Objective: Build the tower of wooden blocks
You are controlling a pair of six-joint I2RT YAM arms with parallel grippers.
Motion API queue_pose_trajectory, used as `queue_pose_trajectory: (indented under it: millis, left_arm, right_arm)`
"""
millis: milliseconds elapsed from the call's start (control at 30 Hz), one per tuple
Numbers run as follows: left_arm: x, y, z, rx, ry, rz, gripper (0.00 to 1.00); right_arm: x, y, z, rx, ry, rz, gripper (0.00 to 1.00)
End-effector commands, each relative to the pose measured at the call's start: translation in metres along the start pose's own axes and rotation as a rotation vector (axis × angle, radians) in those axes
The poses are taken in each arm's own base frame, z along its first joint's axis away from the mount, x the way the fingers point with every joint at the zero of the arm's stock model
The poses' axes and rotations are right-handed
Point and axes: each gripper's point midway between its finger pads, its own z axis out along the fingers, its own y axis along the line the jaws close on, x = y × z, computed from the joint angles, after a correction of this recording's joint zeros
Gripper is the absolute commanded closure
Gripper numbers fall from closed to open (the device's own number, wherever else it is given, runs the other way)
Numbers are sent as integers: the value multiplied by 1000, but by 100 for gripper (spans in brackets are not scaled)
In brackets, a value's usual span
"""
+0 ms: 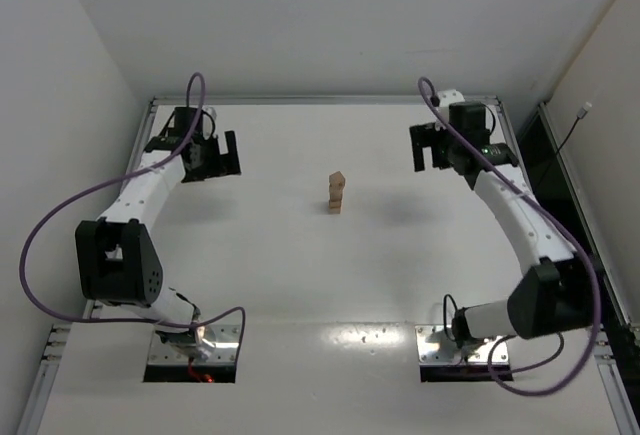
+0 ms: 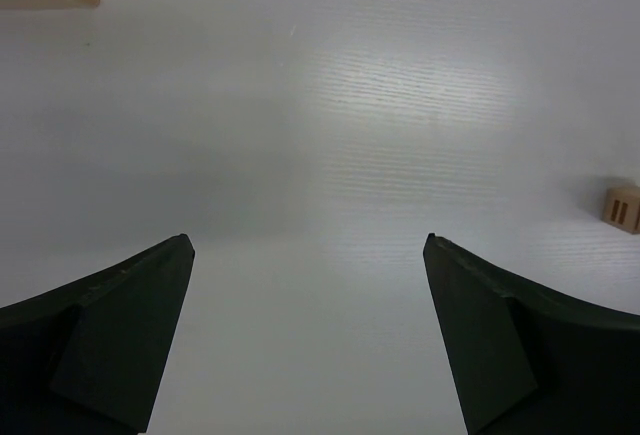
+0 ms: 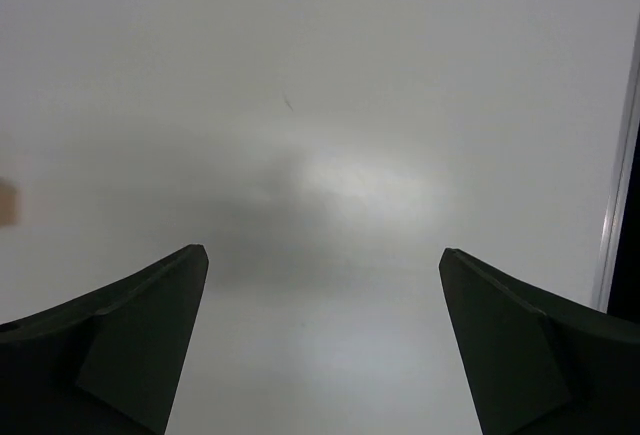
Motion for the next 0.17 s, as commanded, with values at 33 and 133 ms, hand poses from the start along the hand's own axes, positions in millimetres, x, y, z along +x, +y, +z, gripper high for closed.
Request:
queue_pose_trajectory:
  millis: [33,133]
  left_arm:
    - [5,9,8,-38,-5,60,1]
    - [15,11,17,-45,31,59,1]
  right_arm:
    - [115,-38,23,67,389,98,1]
    - [121,-46,22,63,399,123,1]
